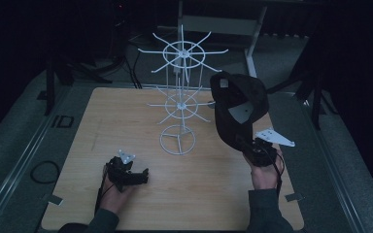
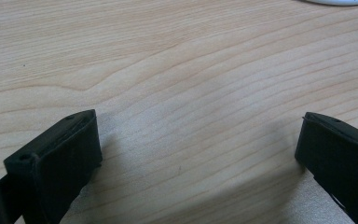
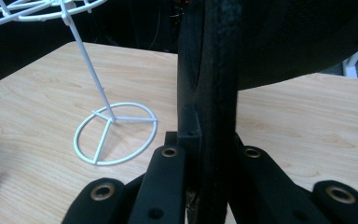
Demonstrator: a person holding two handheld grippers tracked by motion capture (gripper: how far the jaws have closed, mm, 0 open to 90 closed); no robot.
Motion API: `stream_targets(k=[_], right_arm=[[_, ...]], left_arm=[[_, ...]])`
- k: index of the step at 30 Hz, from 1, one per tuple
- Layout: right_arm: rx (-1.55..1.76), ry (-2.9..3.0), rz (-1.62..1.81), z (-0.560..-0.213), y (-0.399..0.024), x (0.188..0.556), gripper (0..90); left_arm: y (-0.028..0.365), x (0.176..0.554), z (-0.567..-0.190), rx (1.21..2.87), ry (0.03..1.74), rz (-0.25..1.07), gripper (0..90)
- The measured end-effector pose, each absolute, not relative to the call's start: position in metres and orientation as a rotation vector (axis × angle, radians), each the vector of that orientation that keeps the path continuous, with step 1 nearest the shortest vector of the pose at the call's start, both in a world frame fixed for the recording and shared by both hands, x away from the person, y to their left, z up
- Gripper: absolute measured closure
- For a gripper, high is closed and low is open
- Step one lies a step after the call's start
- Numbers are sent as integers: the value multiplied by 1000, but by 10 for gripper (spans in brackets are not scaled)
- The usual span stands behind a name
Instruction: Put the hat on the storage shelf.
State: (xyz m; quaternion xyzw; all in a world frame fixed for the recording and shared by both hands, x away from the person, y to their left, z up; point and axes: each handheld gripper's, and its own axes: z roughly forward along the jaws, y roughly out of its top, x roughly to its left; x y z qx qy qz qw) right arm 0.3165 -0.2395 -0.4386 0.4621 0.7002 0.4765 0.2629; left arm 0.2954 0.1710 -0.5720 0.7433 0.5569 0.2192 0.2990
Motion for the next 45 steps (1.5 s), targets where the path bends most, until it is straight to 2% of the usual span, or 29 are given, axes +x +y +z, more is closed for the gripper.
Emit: stream_targets(k=[45], right_arm=[[1192, 1834, 1303, -408, -241, 319, 864]], left_arm=[[171, 295, -572, 1974, 1479, 581, 1]])
